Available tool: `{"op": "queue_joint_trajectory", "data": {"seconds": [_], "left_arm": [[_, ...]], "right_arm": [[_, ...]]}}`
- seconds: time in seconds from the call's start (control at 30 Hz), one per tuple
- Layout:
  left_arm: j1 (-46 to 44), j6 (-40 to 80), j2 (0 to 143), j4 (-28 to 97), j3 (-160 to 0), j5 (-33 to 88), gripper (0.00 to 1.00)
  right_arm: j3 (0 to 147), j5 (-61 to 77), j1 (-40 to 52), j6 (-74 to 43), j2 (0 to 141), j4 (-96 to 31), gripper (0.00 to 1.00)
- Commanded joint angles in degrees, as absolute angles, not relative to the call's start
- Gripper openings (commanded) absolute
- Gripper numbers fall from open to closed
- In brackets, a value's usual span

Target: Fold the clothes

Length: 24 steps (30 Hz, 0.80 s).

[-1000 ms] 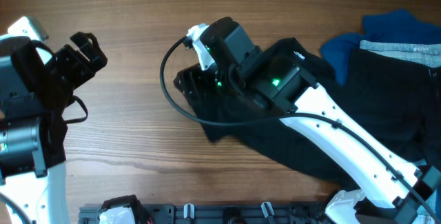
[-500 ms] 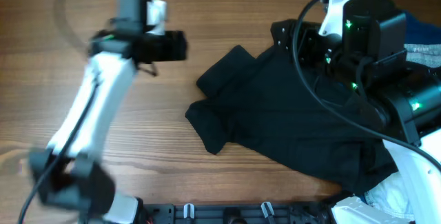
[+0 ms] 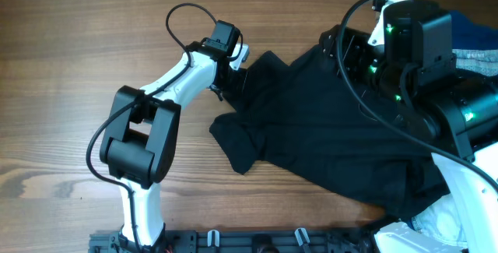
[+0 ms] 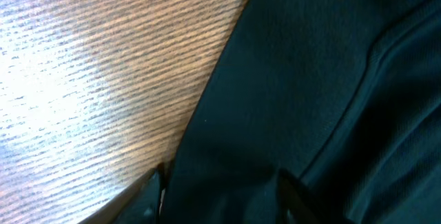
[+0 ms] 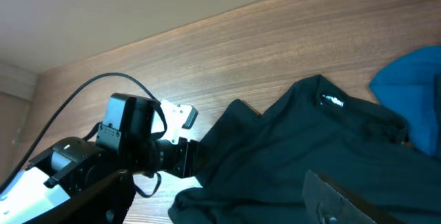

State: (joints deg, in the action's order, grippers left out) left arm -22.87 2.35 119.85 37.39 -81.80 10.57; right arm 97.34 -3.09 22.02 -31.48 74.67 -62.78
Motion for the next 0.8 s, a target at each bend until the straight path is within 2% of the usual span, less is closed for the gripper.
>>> {"op": "queue_joint_trajectory", "data": {"seconds": [0.0, 0.03, 0.2, 0.27, 0.47, 0.57, 0.63, 0.73, 0.77], "left_arm": [[-23.49, 3.18, 121.69, 38.22, -81.8, 10.09, 0.09], [-23.14, 5.58, 121.14, 38.68, -81.91, 6.85, 0.04], [-17.17, 17.67, 114.28, 48.8, -87.81, -20.38, 0.04], [-11.42, 18.68, 110.72, 51.0, -89.95, -25.54, 0.04], [11.25, 20.64, 106.85, 53.89, -90.0, -25.15, 0.04], [19.77, 21.04, 106.21, 54.11, -90.02, -15.22, 0.04], [22.06, 19.42, 105.38, 54.08, -90.02, -8.71, 0.05], [22.59, 15.31, 103.02, 53.8, -90.02, -1.8, 0.17], [21.63, 12.05, 101.75, 53.41, -90.02, 2.61, 0.26]], "right_arm": [[97.97, -5.34, 21.78, -32.12, 74.89, -62.87, 0.85], [97.97, -5.67, 21.78, -32.1, 74.89, -62.89, 0.84], [97.97, -5.89, 21.78, -32.14, 74.89, -62.92, 0.85], [97.97, -5.91, 21.78, -32.12, 74.89, -63.13, 0.85], [97.97, -5.98, 21.78, -32.1, 74.89, -63.7, 0.85], [97.91, -6.15, 21.78, -31.9, 75.68, -63.86, 0.86], [97.91, -6.15, 21.78, -31.88, 76.77, -63.92, 0.88], [97.86, -6.74, 21.78, -31.9, 80.07, -63.88, 0.89], [97.86, -6.72, 21.78, -31.83, 82.76, -63.9, 0.89]]}}
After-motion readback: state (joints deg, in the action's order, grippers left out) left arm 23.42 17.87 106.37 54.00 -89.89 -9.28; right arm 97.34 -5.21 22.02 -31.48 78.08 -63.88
